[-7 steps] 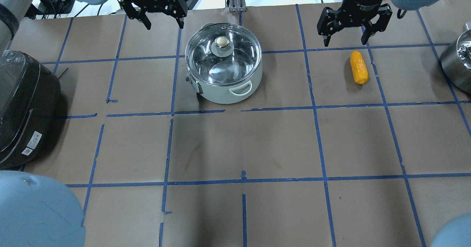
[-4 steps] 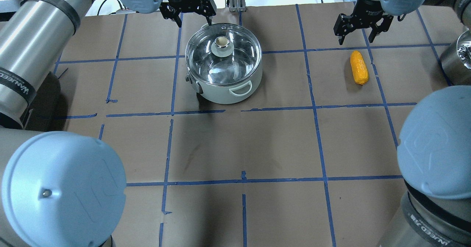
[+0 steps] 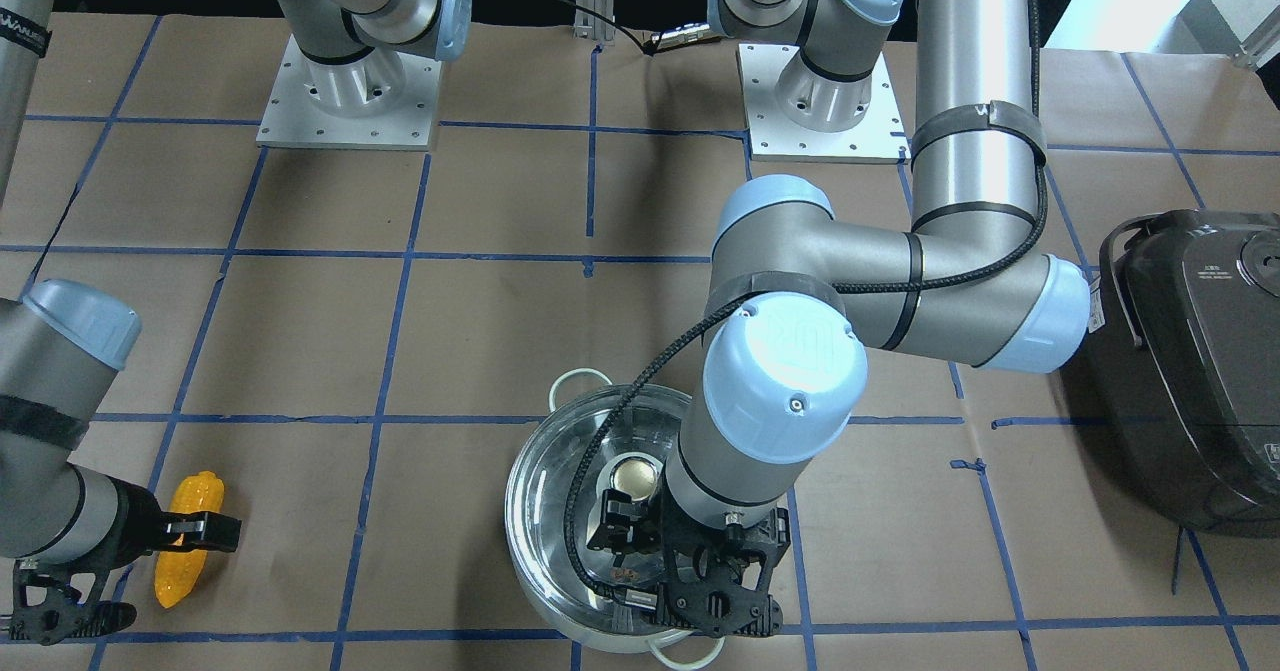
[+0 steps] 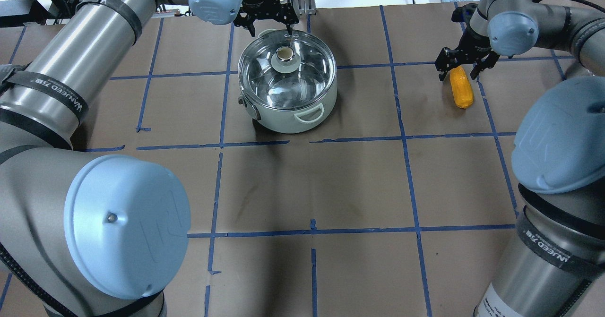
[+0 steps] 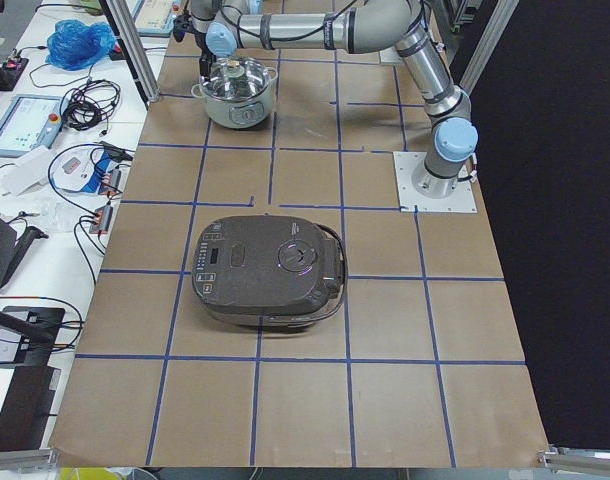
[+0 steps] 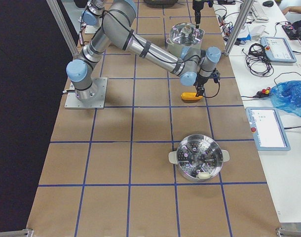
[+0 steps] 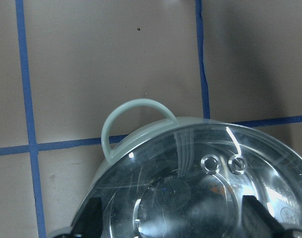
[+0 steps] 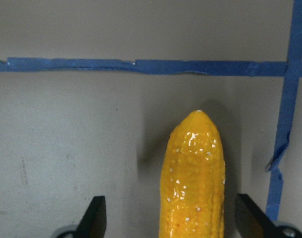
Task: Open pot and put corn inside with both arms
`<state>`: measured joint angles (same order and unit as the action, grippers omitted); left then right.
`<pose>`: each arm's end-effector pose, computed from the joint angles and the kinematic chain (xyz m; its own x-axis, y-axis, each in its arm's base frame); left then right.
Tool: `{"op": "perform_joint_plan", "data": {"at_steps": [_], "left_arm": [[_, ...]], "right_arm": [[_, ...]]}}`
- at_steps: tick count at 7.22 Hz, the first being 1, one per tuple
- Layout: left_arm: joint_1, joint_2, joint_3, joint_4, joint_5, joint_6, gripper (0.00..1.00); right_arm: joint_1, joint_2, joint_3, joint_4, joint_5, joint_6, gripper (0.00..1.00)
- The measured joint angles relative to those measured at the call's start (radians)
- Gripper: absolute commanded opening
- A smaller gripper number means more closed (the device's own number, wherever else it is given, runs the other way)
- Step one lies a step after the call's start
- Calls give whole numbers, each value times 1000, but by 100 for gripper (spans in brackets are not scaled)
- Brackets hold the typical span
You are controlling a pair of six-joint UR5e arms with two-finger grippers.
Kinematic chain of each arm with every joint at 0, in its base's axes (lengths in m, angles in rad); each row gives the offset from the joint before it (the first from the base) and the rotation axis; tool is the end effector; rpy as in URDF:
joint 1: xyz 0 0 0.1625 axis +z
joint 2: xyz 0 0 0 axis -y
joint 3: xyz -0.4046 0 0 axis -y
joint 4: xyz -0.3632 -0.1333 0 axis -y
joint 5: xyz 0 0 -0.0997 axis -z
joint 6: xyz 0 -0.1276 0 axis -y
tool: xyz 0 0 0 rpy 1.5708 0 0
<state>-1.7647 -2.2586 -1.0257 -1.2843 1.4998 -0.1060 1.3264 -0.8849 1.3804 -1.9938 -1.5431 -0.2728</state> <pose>-0.2810 -0.6921 0.3118 -0.9915 0.0983 0.0850 0.0863 0.9871 -0.1351 -0.0284 -0.6793 0.1685 -0.9986 -0.0259 -0.0461 -0.0288 0.9976 0.0623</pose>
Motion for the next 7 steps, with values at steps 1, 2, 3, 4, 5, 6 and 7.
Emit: {"op": "perform_joint_plan", "data": {"at_steps": [1,2,3,4,5,6,7], "left_arm": [[-17,12,0,-37,2,-15,100],[-37,23,-3,-80,3,-42,100],[-54,31,-7,-112,3,-62,100],[-61,32,-9,-128,3,-74,100],[-64,29,-11,-134,3,-84,100],[-65,26,-13,-137,4,-91,100],[-65,24,-15,-137,4,-93,90]], "right_arm": [[-3,1,18,-12,-2,-3,20],[-3,2,25,-16,-15,-4,7],[-4,2,24,-15,-25,-3,6],[-4,-1,15,-12,-29,0,7],[-4,-9,-4,-1,-30,4,7],[0,-31,-40,37,-31,10,7],[7,-67,-82,112,-30,18,7]]}}
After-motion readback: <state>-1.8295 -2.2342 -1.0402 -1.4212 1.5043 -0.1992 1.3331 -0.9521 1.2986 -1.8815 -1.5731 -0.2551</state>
